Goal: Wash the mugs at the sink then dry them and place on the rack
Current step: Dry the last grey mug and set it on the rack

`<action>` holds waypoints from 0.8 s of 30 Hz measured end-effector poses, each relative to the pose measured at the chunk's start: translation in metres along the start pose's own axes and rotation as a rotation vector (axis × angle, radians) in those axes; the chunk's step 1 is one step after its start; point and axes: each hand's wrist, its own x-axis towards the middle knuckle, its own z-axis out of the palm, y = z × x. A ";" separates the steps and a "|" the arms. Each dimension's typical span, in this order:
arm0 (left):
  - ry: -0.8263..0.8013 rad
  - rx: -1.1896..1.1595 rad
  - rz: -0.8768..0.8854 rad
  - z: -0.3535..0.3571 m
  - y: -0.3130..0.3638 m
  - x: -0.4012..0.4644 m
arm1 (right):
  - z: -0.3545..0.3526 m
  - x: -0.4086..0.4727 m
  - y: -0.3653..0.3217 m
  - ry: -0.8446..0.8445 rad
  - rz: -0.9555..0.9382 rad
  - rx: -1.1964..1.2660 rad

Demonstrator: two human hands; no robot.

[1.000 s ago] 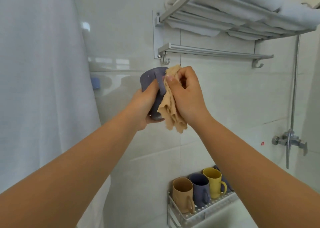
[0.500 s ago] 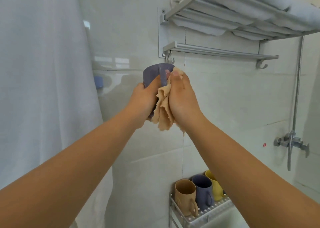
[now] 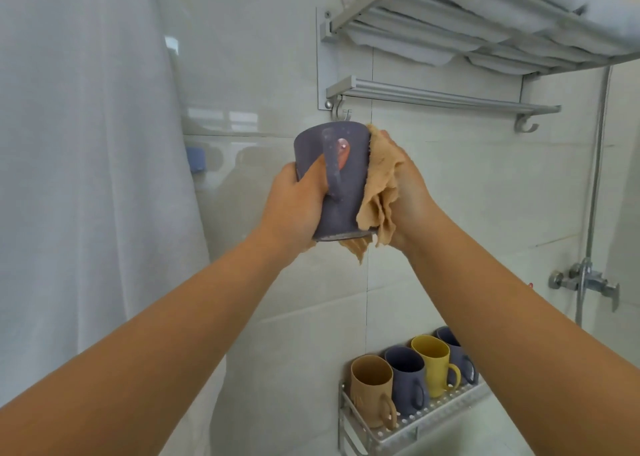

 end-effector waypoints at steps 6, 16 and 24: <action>-0.005 0.033 -0.041 -0.006 -0.009 0.004 | 0.004 -0.002 0.028 0.138 -0.329 -0.801; -0.103 0.016 -0.023 -0.005 -0.019 0.011 | -0.018 -0.005 0.016 -0.089 0.099 0.049; -0.074 0.004 -0.148 -0.015 -0.031 0.018 | -0.008 -0.012 0.034 0.005 -0.109 -0.434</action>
